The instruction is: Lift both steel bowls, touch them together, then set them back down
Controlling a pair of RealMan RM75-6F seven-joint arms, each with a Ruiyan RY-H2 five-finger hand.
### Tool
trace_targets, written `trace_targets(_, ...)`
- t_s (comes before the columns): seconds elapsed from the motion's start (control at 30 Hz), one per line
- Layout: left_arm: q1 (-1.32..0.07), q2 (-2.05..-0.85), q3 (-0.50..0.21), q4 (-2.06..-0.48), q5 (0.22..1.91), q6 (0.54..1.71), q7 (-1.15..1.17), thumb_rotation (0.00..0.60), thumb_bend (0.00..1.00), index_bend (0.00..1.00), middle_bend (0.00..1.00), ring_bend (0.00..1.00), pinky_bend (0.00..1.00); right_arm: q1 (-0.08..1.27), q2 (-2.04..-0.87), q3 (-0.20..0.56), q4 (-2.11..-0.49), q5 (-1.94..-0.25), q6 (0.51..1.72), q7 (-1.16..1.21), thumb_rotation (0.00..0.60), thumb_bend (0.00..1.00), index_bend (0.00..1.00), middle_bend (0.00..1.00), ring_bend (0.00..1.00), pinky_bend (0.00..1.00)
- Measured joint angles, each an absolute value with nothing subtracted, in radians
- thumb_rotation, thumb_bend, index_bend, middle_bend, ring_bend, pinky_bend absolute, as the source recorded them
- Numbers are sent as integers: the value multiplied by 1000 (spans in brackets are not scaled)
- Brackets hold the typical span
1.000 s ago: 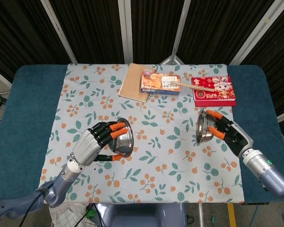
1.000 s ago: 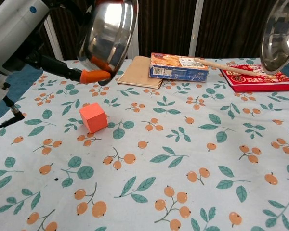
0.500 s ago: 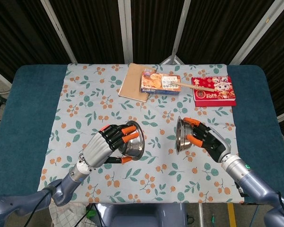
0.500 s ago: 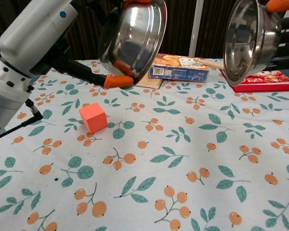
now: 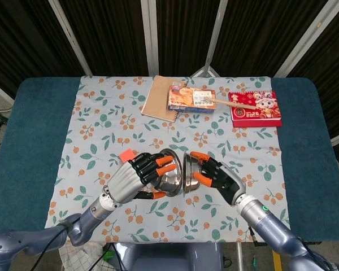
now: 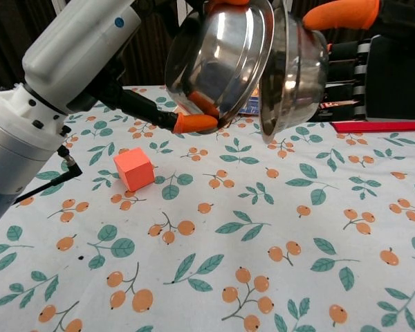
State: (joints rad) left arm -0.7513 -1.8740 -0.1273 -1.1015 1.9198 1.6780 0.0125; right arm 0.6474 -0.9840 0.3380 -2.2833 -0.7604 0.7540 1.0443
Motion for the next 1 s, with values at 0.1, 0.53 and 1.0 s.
trace_targets(0.1, -753, -1872, -122, -1111, 1923, 1678, 20, 600, 293, 506, 610, 488, 742, 674, -1024, 336, -2323, -709, 794, 979, 600, 508, 891, 803, 859, 1000)
trace_targets(0.53, -741, -1846, -96, -1143, 1945, 1696, 49, 600, 293, 506, 611, 488, 742, 658, -1041, 379, -2350, -638, 836, 902, 600, 511, 891, 803, 859, 1000)
trace_targets(1.0, -721, -1783, -86, -1197, 1960, 1717, 74, 600, 293, 506, 611, 488, 742, 565, -964, 443, -2236, -669, 718, 965, 600, 511, 891, 803, 859, 1000)
